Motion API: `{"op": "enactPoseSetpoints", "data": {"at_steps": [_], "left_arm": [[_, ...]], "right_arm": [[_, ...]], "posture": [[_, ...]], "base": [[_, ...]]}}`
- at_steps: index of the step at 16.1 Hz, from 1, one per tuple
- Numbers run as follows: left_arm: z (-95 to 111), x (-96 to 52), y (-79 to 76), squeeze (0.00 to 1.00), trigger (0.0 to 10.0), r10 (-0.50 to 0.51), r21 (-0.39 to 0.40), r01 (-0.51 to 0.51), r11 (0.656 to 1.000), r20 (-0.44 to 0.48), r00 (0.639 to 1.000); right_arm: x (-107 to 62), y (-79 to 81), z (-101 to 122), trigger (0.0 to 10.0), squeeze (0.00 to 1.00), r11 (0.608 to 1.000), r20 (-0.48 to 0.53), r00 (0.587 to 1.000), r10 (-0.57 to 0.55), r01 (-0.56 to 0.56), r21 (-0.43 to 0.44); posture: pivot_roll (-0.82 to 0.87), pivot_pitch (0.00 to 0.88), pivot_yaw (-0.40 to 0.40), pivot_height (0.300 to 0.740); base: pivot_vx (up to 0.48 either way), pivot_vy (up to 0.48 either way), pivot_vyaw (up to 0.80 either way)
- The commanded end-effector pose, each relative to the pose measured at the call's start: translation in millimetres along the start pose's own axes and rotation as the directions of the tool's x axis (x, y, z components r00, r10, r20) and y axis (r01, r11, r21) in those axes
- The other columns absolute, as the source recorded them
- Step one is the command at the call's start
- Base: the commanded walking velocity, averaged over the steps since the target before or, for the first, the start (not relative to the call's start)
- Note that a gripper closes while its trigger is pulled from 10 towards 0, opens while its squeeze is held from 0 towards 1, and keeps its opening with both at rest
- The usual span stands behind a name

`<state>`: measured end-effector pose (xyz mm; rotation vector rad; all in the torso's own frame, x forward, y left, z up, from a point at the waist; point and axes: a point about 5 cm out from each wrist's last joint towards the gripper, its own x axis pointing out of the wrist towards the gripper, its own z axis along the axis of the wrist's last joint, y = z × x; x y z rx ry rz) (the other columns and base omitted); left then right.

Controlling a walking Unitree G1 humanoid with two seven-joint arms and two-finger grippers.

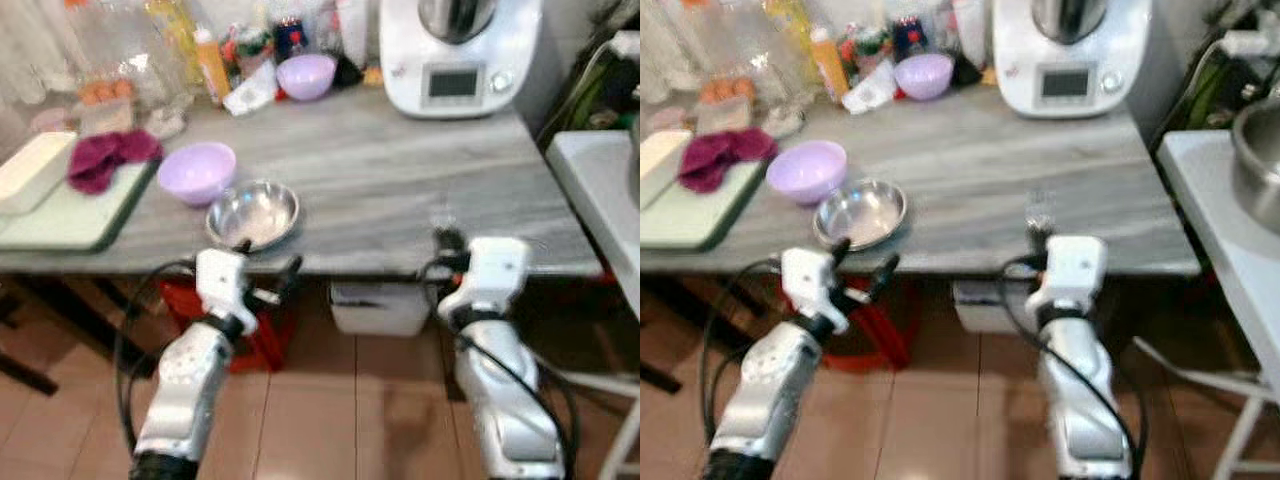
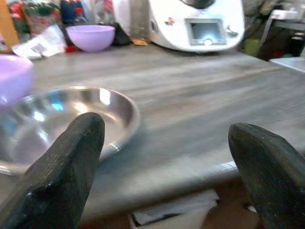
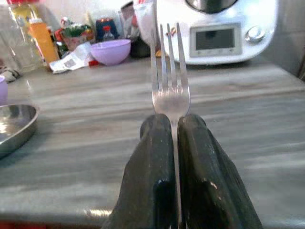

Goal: Setting the table

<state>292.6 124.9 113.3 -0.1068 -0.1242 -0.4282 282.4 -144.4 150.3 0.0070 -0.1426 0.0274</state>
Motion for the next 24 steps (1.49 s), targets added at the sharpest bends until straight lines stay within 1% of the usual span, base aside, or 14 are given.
{"op": "enactPoseSetpoints", "data": {"at_steps": [1,3,5,6,8,9,11,13,15,17,19,21,24], "left_arm": [[1.7,1.4,-4.2,0.00,10.0,-0.022,0.003,0.022,1.000,0.004,1.000],[1.6,-1.6,-0.4,0.00,10.0,-0.015,0.010,0.015,1.000,-0.001,1.000],[4.5,-3.9,1.7,0.00,10.0,0.003,0.006,-0.003,1.000,0.017,1.000],[6.6,-6.4,1.7,0.00,10.0,-0.004,0.035,0.003,0.999,0.026,1.000],[8.2,-11.5,2.7,0.00,10.0,-0.011,0.059,0.009,0.998,0.032,0.999],[8.3,-15.4,3.3,0.00,10.0,-0.022,0.072,0.020,0.997,0.025,0.999],[8.8,-29.1,5.7,0.00,10.0,-0.076,0.117,0.076,0.990,-0.006,0.997],[5.1,-39.3,10.1,0.00,10.0,-0.091,0.135,0.096,0.986,-0.038,0.995],[1.2,-47.1,11.5,0.00,10.0,-0.108,0.139,0.117,0.983,-0.064,0.992],[0.0,-48.7,9.2,0.00,10.0,-0.150,0.141,0.161,0.977,-0.089,0.985],[-0.9,-49.9,9.4,0.00,10.0,-0.151,0.140,0.163,0.977,-0.094,0.984],[-2.5,-51.0,9.5,0.00,10.0,-0.152,0.138,0.165,0.977,-0.097,0.984],[-5.5,-51.6,7.8,0.00,10.0,-0.169,0.126,0.182,0.975,-0.106,0.980]], "right_arm": [[0.5,-4.9,3.1,10.0,0.00,1.000,0.013,1.000,-0.016,0.016,-0.007],[1.2,-4.5,2.9,10.0,0.00,1.000,0.013,1.000,-0.013,0.013,-0.006],[1.5,-3.6,2.8,10.0,0.00,1.000,0.013,1.000,-0.010,0.010,-0.003],[2.5,-2.5,2.8,10.0,0.00,1.000,0.014,1.000,-0.005,0.005,-0.001],[2.9,-1.5,2.9,10.0,0.00,1.000,0.015,1.000,-0.002,0.002,0.000],[3.0,-1.1,2.9,10.0,0.00,1.000,0.015,1.000,0.000,0.000,0.001],[3.6,0.8,2.6,10.0,0.00,1.000,0.012,1.000,0.010,-0.010,0.005],[6.2,3.3,3.0,10.0,0.00,1.000,0.010,1.000,0.020,-0.020,0.016],[9.2,7.8,-0.4,10.0,0.00,0.996,-0.019,0.999,0.032,-0.030,0.082],[14.7,16.1,-4.1,10.0,0.00,0.990,-0.057,0.996,0.066,-0.059,0.131],[18.7,20.2,-4.5,10.0,0.00,0.986,-0.070,0.995,0.076,-0.065,0.156],[26.9,25.9,-3.0,10.0,0.00,0.981,-0.071,0.994,0.078,-0.064,0.183],[36.0,33.8,-10.8,10.0,0.00,0.972,-0.131,0.989,0.071,-0.039,0.233]], "posture": [[-0.14,0.106,0.110,0.740],[-0.13,0.104,0.111,0.740],[-0.13,0.104,0.111,0.740],[-0.13,0.102,0.111,0.740],[-0.13,0.104,0.111,0.740],[-0.13,0.106,0.108,0.740],[-0.12,0.108,0.102,0.740],[-0.12,0.109,0.100,0.740],[-0.12,0.110,0.095,0.740],[-0.12,0.113,0.091,0.740],[-0.12,0.114,0.090,0.740],[-0.12,0.118,0.089,0.740],[-0.11,0.123,0.094,0.740]], "base": [[0.416,0.000,0.00],[0.414,0.000,0.00],[0.000,0.000,0.00],[0.000,0.000,0.00],[0.000,0.000,0.00],[0.000,0.000,0.00],[0.000,0.000,0.00],[0.000,0.000,0.00],[0.000,0.000,0.00],[0.000,0.000,0.00],[0.000,0.000,0.00],[0.000,0.000,0.00],[0.000,0.000,0.00]]}}
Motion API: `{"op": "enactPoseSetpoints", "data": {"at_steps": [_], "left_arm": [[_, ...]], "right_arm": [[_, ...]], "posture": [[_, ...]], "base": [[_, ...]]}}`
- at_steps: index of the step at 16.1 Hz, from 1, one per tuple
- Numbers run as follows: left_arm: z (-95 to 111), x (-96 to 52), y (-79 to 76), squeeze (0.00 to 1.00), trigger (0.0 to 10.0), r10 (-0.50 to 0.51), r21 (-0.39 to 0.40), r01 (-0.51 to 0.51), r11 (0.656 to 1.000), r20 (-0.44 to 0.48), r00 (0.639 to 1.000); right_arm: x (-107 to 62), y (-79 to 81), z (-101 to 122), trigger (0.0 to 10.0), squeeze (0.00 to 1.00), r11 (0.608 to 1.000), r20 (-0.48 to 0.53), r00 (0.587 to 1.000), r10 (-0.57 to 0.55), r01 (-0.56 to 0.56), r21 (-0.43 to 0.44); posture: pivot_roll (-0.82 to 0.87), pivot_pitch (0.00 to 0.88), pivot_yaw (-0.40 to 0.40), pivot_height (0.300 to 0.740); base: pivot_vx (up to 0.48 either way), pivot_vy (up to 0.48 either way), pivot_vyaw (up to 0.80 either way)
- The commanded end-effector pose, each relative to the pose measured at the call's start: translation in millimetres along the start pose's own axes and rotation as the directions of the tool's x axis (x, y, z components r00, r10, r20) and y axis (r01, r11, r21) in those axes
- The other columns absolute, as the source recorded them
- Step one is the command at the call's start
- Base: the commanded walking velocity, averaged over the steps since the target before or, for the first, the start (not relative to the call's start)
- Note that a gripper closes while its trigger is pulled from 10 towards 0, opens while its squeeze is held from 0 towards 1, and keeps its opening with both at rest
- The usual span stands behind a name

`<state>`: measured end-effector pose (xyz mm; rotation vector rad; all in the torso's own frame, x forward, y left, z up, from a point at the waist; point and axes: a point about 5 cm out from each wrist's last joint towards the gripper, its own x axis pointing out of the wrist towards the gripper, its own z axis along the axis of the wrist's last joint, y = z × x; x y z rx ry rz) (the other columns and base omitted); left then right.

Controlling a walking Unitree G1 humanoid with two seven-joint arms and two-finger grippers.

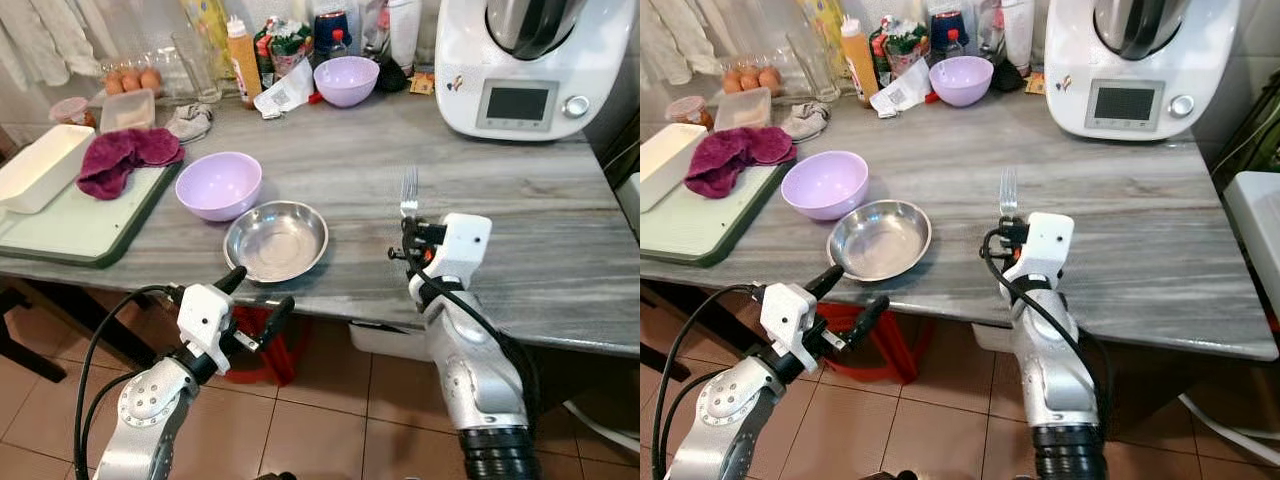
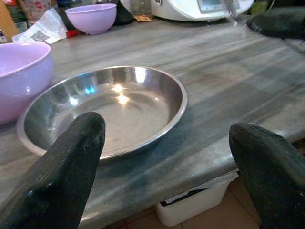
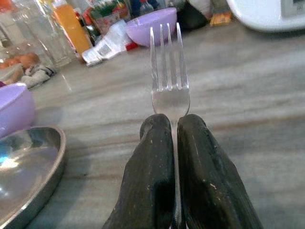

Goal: Setting the table

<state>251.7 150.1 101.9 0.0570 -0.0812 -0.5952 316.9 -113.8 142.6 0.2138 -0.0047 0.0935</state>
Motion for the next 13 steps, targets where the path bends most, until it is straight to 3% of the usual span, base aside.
{"op": "enactPoseSetpoints", "data": {"at_steps": [1,8,13], "left_arm": [[-2.0,-2.3,0.3,0.00,10.0,-0.006,-0.002,0.006,1.000,-0.012,1.000],[-0.3,-0.6,-3.3,0.00,10.0,-0.029,-0.003,0.029,1.000,-0.011,1.000],[0.8,1.9,-6.6,0.00,10.0,-0.035,-0.008,0.034,0.999,-0.003,0.999]], "right_arm": [[4.4,6.5,-1.5,10.0,0.00,1.000,-0.021,1.000,0.012,-0.011,0.027],[26.6,20.4,-6.1,10.0,0.00,0.991,-0.054,0.999,-0.006,0.014,0.135],[39.8,24.3,-11.3,10.0,0.00,0.986,-0.090,0.996,-0.013,0.028,0.162]], "posture": [[-0.11,0.125,0.096,0.740],[-0.10,0.127,0.099,0.740],[-0.10,0.126,0.096,0.740]], "base": [[0.000,0.000,0.00],[0.000,0.000,0.00],[0.000,0.000,0.00]]}}
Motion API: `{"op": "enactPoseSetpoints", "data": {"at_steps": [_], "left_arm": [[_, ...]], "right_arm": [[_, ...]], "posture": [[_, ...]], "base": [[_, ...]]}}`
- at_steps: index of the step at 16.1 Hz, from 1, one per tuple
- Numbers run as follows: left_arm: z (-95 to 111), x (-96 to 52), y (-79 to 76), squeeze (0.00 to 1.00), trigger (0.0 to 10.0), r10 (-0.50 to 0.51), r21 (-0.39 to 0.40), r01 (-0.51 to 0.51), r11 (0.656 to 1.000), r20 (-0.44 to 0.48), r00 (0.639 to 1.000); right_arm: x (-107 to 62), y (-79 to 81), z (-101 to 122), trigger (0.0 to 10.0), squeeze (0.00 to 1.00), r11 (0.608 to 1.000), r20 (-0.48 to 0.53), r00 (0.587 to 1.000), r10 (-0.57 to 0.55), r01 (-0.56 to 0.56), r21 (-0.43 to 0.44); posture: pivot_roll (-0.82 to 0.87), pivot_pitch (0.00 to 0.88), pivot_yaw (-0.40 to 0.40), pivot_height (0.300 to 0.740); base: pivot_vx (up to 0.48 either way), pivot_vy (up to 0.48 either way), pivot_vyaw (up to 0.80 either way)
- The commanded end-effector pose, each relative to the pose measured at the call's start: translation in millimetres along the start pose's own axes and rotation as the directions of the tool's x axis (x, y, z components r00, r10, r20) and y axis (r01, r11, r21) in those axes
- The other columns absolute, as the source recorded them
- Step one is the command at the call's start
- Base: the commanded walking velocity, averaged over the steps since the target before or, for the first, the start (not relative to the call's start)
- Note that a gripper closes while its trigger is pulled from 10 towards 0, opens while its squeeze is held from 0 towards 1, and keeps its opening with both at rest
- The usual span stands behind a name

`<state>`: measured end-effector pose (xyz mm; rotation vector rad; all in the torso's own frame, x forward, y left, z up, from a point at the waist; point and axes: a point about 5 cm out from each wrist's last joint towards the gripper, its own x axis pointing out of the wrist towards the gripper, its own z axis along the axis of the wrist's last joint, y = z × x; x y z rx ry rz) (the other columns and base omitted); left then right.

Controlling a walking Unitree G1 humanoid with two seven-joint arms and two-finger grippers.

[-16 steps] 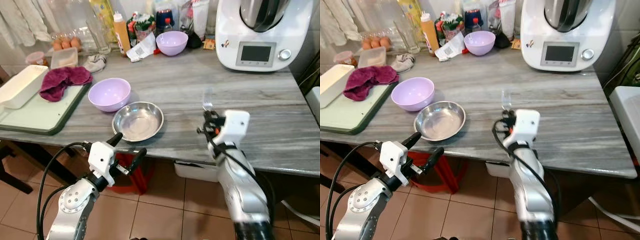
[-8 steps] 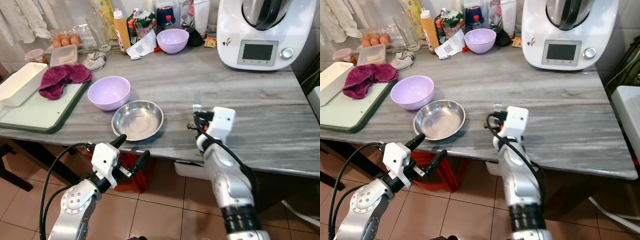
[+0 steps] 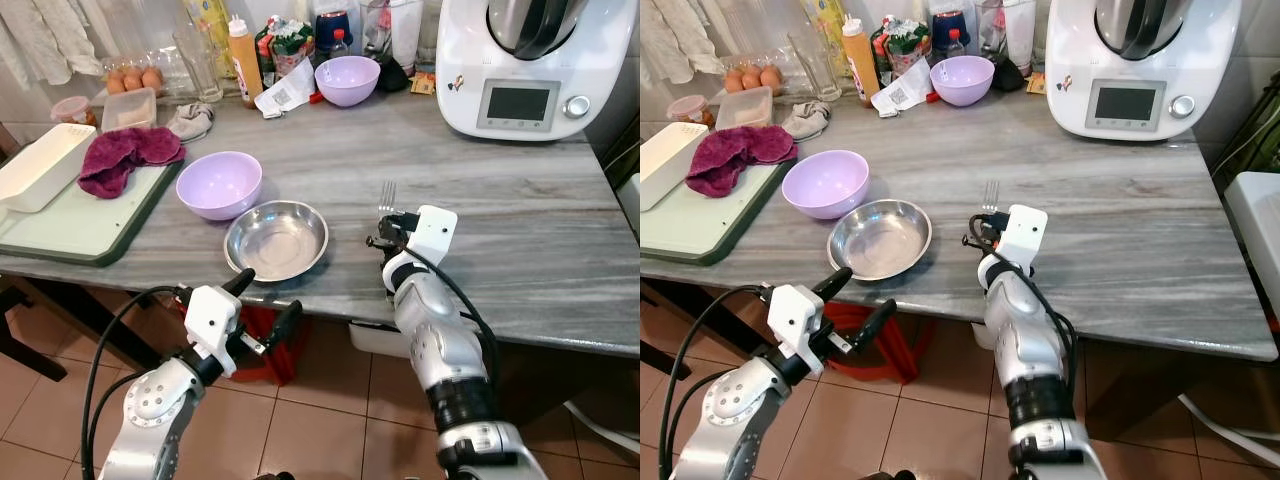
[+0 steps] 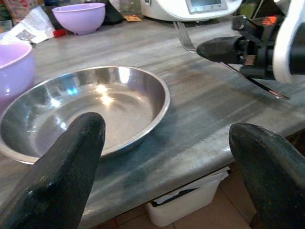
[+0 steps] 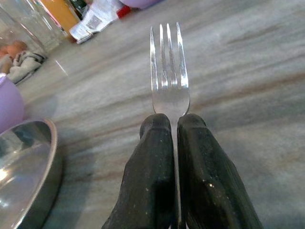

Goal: Setting the table

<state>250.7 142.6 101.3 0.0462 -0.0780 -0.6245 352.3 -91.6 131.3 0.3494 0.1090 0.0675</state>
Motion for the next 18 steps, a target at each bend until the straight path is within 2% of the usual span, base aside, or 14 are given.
{"op": "enactPoseSetpoints", "data": {"at_steps": [1,4,10,13,14,15,16,18], "left_arm": [[1.4,-1.0,-0.6,0.00,10.0,-0.007,0.003,0.007,1.000,-0.003,1.000],[2.2,-0.1,-2.7,0.00,10.0,-0.007,0.001,0.007,1.000,0.000,1.000],[3.6,0.7,-4.2,0.00,10.0,-0.008,-0.001,0.008,1.000,0.004,1.000],[3.6,1.5,-4.1,0.00,10.0,-0.008,-0.003,0.008,1.000,0.003,1.000],[3.6,1.7,-4.0,0.00,10.0,-0.008,-0.004,0.008,1.000,0.002,1.000],[3.5,1.6,-4.0,0.00,10.0,-0.007,-0.004,0.007,1.000,0.002,1.000],[3.3,1.8,-3.9,0.00,10.0,-0.008,-0.005,0.008,1.000,0.000,1.000],[3.4,2.9,-3.8,0.00,10.0,-0.011,-0.004,0.011,1.000,0.000,1.000]], "right_arm": [[3.9,10.1,2.2,10.0,0.00,1.000,0.007,1.000,0.022,-0.022,0.014],[8.6,12.0,-6.3,10.0,0.00,1.000,-0.031,0.999,0.026,-0.026,0.007],[13.3,28.5,-18.5,10.0,0.00,0.997,-0.095,0.992,0.078,-0.079,-0.005],[13.5,28.5,-23.2,10.0,0.00,0.997,-0.118,0.991,0.065,-0.069,-0.028],[12.8,28.9,-25.3,10.0,0.11,0.997,-0.128,0.989,0.072,-0.075,-0.017],[12.4,27.5,-26.2,10.0,0.92,0.998,-0.131,0.990,0.060,-0.064,-0.028],[12.6,26.7,-27.2,10.0,1.00,0.997,-0.142,0.988,0.060,-0.065,-0.029],[13.9,23.1,-26.0,10.0,1.00,0.997,-0.146,0.988,0.043,-0.051,-0.051]], "posture": [[-0.10,0.126,0.096,0.740],[-0.10,0.128,0.095,0.740],[-0.10,0.128,0.093,0.740],[-0.10,0.128,0.093,0.740],[-0.10,0.128,0.093,0.740],[-0.10,0.129,0.094,0.740],[-0.10,0.128,0.094,0.740],[-0.10,0.128,0.093,0.740]], "base": [[0.000,0.000,0.00],[0.000,0.000,0.00],[0.000,0.000,0.00],[0.000,0.000,0.00],[0.000,0.000,0.00],[0.000,0.000,0.00],[0.000,0.000,0.00],[0.000,0.000,0.00]]}}
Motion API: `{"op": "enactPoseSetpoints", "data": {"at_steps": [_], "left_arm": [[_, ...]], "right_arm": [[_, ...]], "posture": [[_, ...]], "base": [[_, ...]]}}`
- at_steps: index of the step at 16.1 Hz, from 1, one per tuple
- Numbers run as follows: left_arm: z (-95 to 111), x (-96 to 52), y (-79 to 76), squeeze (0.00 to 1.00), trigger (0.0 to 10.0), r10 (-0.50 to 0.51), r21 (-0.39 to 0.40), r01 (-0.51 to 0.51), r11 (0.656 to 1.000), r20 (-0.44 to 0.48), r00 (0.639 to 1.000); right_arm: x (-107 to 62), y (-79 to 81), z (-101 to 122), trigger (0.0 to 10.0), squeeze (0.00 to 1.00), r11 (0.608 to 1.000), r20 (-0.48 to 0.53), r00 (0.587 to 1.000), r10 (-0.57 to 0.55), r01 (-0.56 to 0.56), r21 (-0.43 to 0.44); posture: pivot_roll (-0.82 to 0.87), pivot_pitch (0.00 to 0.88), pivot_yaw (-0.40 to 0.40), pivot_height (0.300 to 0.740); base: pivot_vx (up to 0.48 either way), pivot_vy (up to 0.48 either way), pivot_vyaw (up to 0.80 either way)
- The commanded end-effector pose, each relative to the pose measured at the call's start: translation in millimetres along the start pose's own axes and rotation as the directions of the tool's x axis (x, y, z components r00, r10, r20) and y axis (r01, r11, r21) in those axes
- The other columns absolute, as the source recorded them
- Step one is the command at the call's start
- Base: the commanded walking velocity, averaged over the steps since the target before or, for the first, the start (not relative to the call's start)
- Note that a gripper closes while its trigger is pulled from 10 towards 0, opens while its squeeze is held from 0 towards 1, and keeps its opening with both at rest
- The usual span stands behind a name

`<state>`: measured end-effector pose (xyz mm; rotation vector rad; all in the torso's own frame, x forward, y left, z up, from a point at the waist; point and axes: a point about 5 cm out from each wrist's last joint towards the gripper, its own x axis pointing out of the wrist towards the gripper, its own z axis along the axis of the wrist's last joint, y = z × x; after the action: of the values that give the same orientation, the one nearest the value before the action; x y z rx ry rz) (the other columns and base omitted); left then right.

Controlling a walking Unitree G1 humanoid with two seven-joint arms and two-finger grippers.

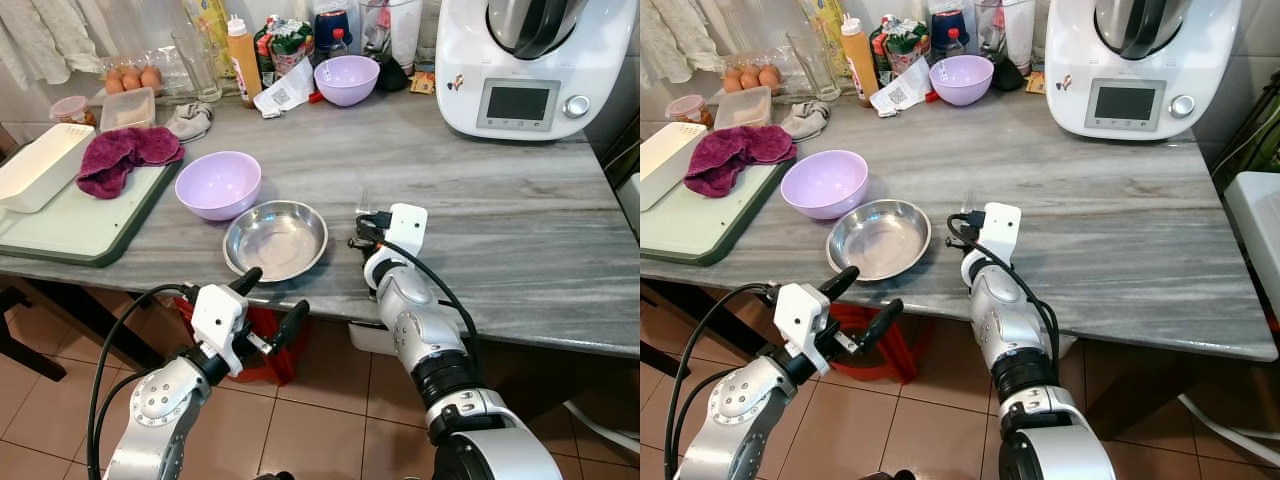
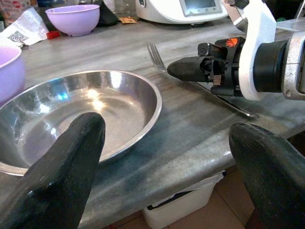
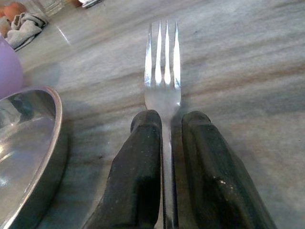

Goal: Setting the table

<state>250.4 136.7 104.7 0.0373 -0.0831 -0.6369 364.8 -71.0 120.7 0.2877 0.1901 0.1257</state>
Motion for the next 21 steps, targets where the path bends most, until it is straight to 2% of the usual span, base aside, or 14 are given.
{"op": "enactPoseSetpoints", "data": {"at_steps": [1,5,9,11,12,14,18,19,21], "left_arm": [[-0.2,0.1,0.9,0.00,10.0,0.001,0.003,-0.001,1.000,-0.008,1.000],[0.3,1.6,0.0,0.00,10.0,-0.002,0.001,0.002,1.000,-0.006,1.000],[-0.2,2.8,-0.1,0.00,10.0,0.001,0.003,-0.001,1.000,-0.005,1.000],[-0.1,3.3,0.8,0.00,10.0,0.007,0.004,-0.007,1.000,-0.002,1.000],[-0.2,3.4,1.4,0.00,10.0,0.013,0.004,-0.013,1.000,0.001,1.000],[0.0,4.0,1.9,0.00,10.0,0.016,0.002,-0.016,1.000,0.003,1.000],[1.1,4.9,3.0,0.00,10.0,0.026,-0.001,-0.026,1.000,0.012,1.000],[2.1,5.7,2.7,0.00,10.0,0.026,-0.002,-0.026,1.000,0.016,1.000],[3.2,6.4,2.6,0.00,10.0,0.025,-0.005,-0.025,1.000,0.019,1.000]], "right_arm": [[0.3,4.8,-10.0,10.0,1.00,1.000,-0.056,0.998,-0.016,0.015,-0.005],[0.4,1.1,-10.9,10.0,1.00,1.000,-0.067,0.997,-0.029,0.029,-0.003],[1.3,4.0,-3.5,10.0,1.00,1.000,-0.040,0.999,-0.019,0.019,0.007],[0.3,5.5,8.0,10.0,1.00,1.000,0.018,1.000,-0.001,0.002,-0.014],[-3.1,5.4,19.5,10.0,1.00,0.998,0.083,0.996,0.021,-0.017,-0.054],[-8.4,2.4,27.3,10.0,1.00,0.996,0.138,0.990,0.032,-0.020,-0.091],[-25.5,-14.7,28.1,10.0,1.00,0.984,0.159,0.987,-0.007,0.035,-0.177],[-34.9,-25.7,21.4,10.0,1.00,0.976,0.127,0.991,-0.050,0.075,-0.203],[-45.1,-33.7,16.6,10.0,1.00,0.968,0.105,0.991,-0.088,0.110,-0.224]], "posture": [[-0.10,0.127,0.093,0.740],[-0.11,0.122,0.091,0.740],[-0.10,0.116,0.085,0.740],[-0.10,0.114,0.081,0.740],[-0.10,0.114,0.081,0.740],[-0.10,0.115,0.080,0.740],[-0.11,0.118,0.083,0.740],[-0.11,0.119,0.085,0.740],[-0.12,0.122,0.085,0.740]], "base": [[0.000,0.000,0.00],[0.000,0.000,0.00],[0.000,0.000,0.00],[0.000,0.000,0.00],[0.000,0.000,0.00],[0.000,0.000,0.00],[0.000,0.000,0.00],[0.000,0.000,0.00],[0.000,0.000,0.00]]}}
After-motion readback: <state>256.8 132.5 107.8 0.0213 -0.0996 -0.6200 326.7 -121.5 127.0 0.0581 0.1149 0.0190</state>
